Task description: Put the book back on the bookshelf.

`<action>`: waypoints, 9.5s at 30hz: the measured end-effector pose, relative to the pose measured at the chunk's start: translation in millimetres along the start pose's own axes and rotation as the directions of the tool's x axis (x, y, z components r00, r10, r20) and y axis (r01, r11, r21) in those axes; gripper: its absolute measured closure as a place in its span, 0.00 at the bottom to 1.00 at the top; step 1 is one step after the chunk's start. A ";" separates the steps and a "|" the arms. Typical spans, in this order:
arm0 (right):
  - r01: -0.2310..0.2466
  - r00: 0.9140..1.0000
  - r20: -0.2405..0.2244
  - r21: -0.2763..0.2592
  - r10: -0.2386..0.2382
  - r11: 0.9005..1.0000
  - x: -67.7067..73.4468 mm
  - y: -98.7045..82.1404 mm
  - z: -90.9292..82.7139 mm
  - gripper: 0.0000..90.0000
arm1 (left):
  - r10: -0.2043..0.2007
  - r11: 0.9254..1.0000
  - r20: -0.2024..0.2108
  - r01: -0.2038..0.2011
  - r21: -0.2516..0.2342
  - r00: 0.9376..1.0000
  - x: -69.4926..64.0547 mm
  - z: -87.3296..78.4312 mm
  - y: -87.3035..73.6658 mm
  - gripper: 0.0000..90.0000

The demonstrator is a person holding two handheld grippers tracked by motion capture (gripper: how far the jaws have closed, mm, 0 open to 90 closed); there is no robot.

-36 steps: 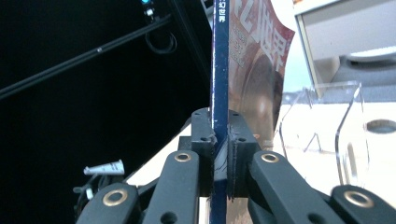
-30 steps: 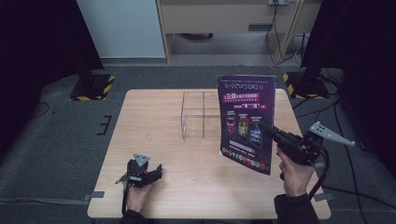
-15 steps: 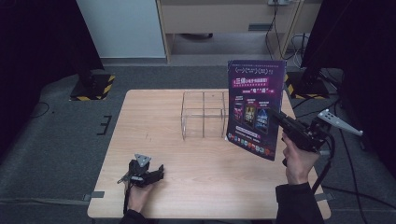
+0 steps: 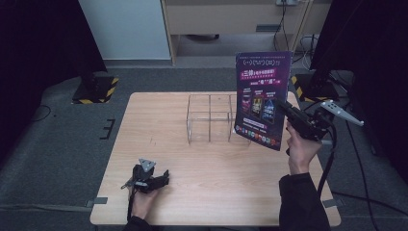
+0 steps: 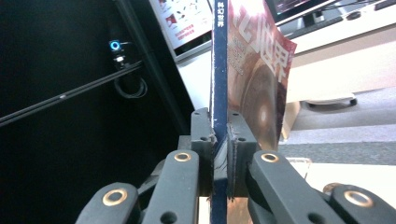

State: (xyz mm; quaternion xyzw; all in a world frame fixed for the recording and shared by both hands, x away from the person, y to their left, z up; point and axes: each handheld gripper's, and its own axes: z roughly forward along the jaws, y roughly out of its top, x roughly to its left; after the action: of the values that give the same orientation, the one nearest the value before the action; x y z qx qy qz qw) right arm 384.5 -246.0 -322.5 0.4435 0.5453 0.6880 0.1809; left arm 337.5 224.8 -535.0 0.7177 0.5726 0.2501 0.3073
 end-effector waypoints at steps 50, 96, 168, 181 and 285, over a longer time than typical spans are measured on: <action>0.138 0.977 0.164 -0.005 -0.135 0.990 -19.5 -102.2 60.2 0.94 | 0.003 1.000 0.002 -0.003 0.003 1.000 -0.1 -0.3 -0.2 0.19; 0.093 0.989 0.116 -0.049 -0.087 0.994 -31.1 -85.0 48.6 0.94 | 0.001 1.000 -0.001 -0.001 0.002 1.000 -0.4 -0.5 -0.4 0.19; 0.240 0.961 0.071 0.277 -0.269 0.931 -18.3 -155.8 -29.7 0.83 | -0.001 1.000 -0.006 0.001 0.002 1.000 -1.2 -0.8 -0.7 0.19; 0.261 0.959 0.060 0.204 -0.278 0.944 1.6 -123.4 -8.6 0.81 | -0.001 1.000 -0.006 0.001 0.002 1.000 -1.2 -0.8 -0.7 0.19; 0.281 0.891 0.361 0.039 -0.276 0.959 -13.5 -97.2 68.2 0.94 | -0.002 1.000 -0.007 0.002 0.001 1.000 -1.2 -0.7 -0.7 0.19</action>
State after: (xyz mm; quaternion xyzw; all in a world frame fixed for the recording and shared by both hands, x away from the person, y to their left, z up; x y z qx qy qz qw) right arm 424.0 -182.6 -415.7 0.4789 0.5554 0.5648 0.3784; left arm 336.2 223.8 -535.0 0.7166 0.5743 0.2520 0.3052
